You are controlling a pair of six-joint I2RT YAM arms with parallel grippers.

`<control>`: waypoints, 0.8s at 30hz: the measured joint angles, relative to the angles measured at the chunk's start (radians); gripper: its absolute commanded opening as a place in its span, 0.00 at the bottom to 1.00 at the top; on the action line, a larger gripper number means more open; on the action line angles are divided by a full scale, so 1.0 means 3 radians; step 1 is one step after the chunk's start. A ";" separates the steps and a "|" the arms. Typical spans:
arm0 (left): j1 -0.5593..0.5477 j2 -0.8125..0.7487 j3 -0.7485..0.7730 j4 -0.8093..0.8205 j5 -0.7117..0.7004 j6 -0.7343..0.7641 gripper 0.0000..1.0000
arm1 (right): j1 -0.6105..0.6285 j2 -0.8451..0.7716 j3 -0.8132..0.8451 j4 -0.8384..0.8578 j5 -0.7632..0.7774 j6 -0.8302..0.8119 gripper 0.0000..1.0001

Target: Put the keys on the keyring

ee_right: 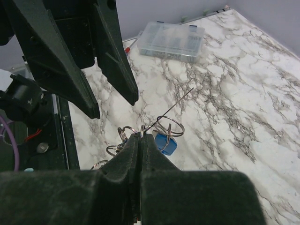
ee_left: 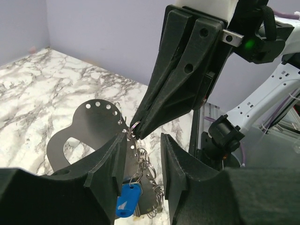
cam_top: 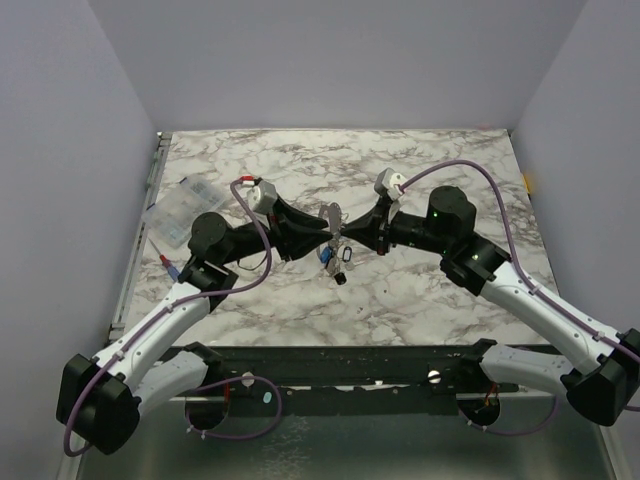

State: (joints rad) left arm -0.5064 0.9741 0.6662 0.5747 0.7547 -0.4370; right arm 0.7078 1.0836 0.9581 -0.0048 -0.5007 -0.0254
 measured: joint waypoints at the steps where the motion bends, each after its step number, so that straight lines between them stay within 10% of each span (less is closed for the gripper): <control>1: -0.0010 0.0003 0.0000 -0.0018 -0.0005 0.0013 0.39 | 0.0000 -0.0006 0.0000 -0.0011 0.0000 -0.0001 0.01; 24: -0.0262 0.0205 0.0142 -0.0704 -0.0230 0.0495 0.38 | 0.0045 -0.0009 0.0029 -0.0261 0.0032 -0.0004 0.01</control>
State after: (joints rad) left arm -0.5850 1.0355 0.7090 0.3634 0.6857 -0.2886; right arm 0.7212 1.0809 0.9668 -0.0830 -0.4911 -0.0265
